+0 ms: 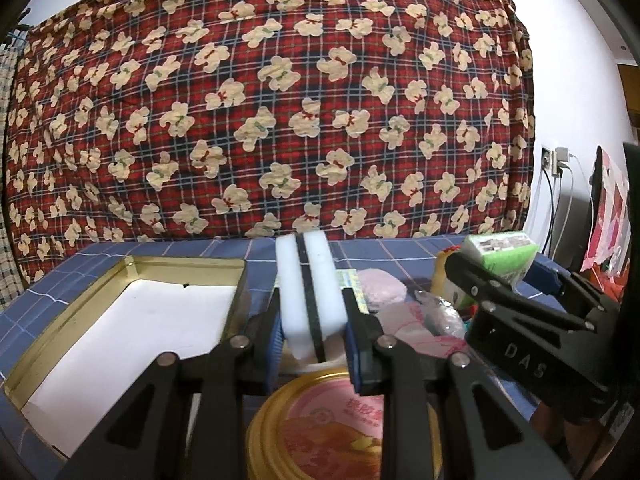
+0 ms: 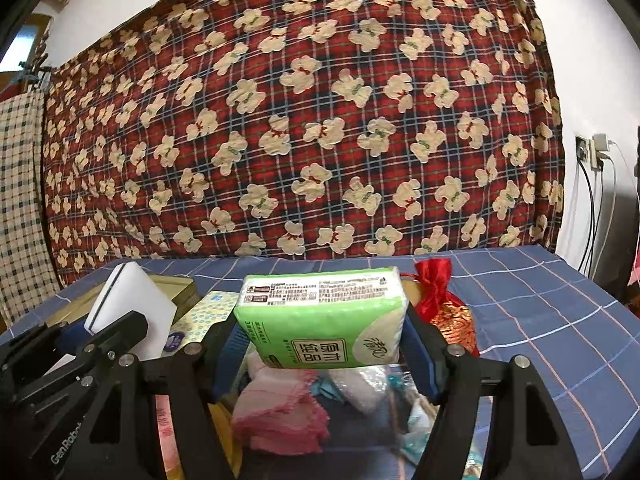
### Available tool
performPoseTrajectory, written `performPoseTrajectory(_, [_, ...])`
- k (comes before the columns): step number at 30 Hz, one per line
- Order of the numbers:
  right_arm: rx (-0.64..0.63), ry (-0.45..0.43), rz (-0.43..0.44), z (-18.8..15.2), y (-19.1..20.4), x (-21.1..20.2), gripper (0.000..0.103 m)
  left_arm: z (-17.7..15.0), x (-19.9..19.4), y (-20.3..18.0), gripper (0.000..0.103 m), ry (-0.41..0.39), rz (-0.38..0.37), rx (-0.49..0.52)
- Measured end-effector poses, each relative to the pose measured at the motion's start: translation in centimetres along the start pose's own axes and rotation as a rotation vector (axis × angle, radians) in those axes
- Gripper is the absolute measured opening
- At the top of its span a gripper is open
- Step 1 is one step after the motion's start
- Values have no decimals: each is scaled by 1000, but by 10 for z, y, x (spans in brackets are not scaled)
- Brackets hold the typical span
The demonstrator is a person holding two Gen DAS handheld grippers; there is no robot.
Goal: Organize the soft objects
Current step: 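Lift the sponge with the left tool while the right tool lifts the green pack, then carry the sponge over the gold tray while the right tool carries the green pack there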
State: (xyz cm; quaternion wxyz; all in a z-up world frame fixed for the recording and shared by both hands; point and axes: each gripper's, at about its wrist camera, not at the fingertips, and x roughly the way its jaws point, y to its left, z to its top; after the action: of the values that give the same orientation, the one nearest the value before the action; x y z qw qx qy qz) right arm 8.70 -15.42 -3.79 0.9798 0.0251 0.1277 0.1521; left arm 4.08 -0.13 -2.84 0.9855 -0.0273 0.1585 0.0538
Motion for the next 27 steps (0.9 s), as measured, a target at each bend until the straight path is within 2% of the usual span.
performPoseTrajectory(11, [-19, 6, 36, 0, 22, 4, 71, -3, -1, 18, 25, 18, 29, -12])
performPoseTrajectory(21, [-49, 1, 58, -2, 41, 1, 71, -5, -7, 37, 25, 14, 35, -51])
performPoseTrajectory(27, [-70, 4, 79, -3, 54, 1, 71, -7, -6, 53, 25, 38, 30, -90])
